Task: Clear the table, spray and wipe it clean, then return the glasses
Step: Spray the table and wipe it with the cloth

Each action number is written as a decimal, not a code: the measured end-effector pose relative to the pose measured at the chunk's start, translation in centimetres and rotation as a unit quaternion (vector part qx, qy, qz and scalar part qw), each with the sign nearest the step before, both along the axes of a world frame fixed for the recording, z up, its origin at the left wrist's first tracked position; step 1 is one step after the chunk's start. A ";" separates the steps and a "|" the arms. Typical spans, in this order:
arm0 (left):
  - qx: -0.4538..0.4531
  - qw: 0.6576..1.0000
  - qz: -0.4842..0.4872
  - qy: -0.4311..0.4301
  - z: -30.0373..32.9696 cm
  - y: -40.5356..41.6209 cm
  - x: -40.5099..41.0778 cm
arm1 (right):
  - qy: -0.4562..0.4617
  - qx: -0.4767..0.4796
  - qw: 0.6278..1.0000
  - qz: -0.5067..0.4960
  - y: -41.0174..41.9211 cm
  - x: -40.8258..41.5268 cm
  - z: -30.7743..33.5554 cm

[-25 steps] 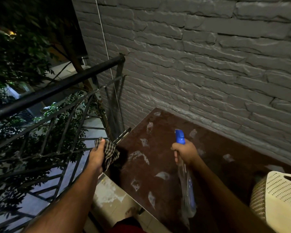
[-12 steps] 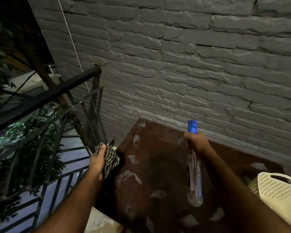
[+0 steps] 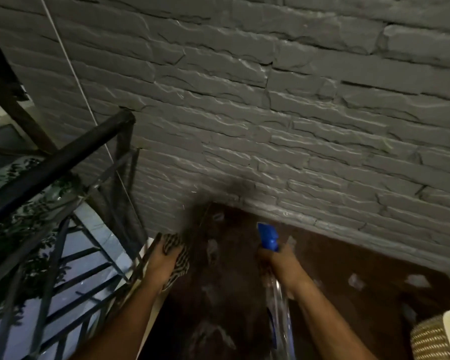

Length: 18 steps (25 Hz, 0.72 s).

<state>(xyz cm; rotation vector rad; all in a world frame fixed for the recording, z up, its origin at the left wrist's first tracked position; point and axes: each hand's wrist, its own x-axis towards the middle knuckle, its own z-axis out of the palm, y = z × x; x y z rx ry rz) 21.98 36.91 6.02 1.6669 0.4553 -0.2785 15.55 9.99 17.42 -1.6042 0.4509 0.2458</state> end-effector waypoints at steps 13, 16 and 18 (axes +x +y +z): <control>0.226 0.969 -0.077 -0.063 -6.3 -5.1 18.0 | 0.071 -0.002 0.997 -0.007 3.2 9.2 -4.9; 0.298 0.940 -0.135 -0.102 -7.1 -11.9 19.9 | 0.069 0.052 0.995 -0.045 3.1 8.8 -6.6; 0.387 0.878 -0.238 -0.151 -9.5 -15.3 18.3 | 0.063 0.084 0.992 -0.073 3.0 8.5 -7.7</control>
